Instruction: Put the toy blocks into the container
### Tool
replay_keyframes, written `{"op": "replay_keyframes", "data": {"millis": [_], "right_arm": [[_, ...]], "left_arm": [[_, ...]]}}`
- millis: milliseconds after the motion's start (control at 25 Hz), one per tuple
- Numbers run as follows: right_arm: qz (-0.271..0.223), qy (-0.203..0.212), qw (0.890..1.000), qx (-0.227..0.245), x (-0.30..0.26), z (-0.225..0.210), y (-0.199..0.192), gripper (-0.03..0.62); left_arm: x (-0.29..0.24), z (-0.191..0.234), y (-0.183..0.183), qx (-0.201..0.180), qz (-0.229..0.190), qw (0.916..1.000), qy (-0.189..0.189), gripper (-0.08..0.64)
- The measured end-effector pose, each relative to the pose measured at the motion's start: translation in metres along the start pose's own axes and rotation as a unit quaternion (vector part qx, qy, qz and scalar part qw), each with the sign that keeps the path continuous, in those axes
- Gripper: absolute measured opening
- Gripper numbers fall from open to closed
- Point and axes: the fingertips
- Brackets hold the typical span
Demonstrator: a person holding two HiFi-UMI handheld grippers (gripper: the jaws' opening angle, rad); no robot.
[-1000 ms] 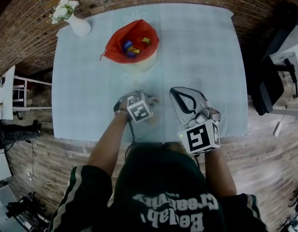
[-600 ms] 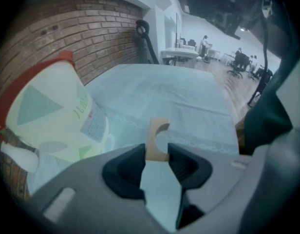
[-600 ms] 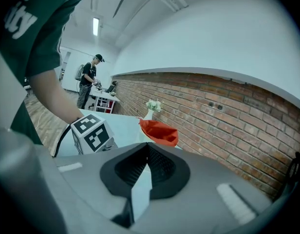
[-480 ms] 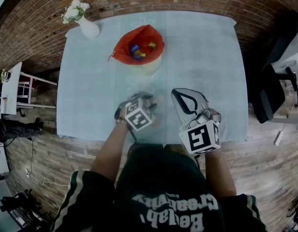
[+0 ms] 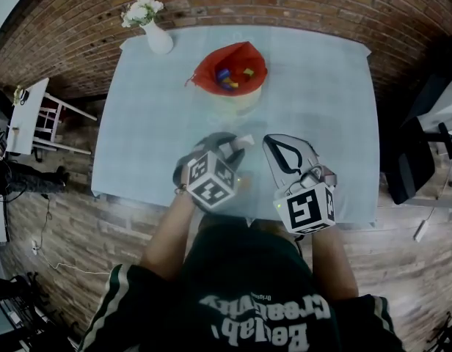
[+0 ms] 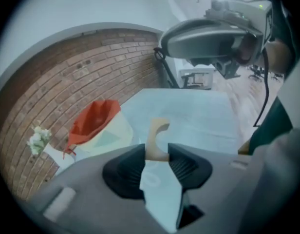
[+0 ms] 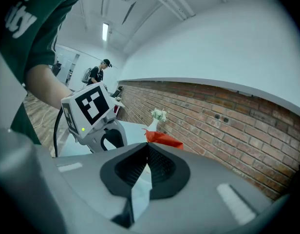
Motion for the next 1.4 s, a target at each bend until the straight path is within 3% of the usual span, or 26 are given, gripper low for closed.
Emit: {"op": "replay_keyframes", "data": {"millis": [280, 480, 800, 1080, 1400], "right_arm": [[-0.019, 0.005, 1.000, 0.005, 0.005, 0.007, 0.017, 0.006], [-0.030, 0.006, 1.000, 0.001, 0.007, 0.009, 0.025, 0.006], [-0.061, 0.002, 0.998, 0.004, 0.010, 0.012, 0.041, 0.006], [-0.056, -0.011, 0.998, -0.006, -0.009, 0.007, 0.045, 0.005], [-0.035, -0.028, 0.999, 0.005, -0.053, -0.015, 0.051, 0.006]], "left_arm": [[0.044, 0.007, 0.027, 0.025, -0.056, 0.9964, 0.059, 0.147], [0.070, 0.013, 0.045, 0.033, -0.100, 0.9884, 0.109, 0.147], [0.097, 0.020, 0.057, 0.034, -0.147, 0.9761, 0.156, 0.147], [0.106, 0.044, 0.057, 0.027, -0.157, 0.9729, 0.168, 0.147], [0.090, 0.092, 0.055, 0.016, -0.154, 0.9774, 0.144, 0.147]]}}
Point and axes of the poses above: the fingertips, and each gripper's own axes: x backward along the fingers, z to its left, y out of its top, and after that the axes turned 5 degrees about -y, right-handed
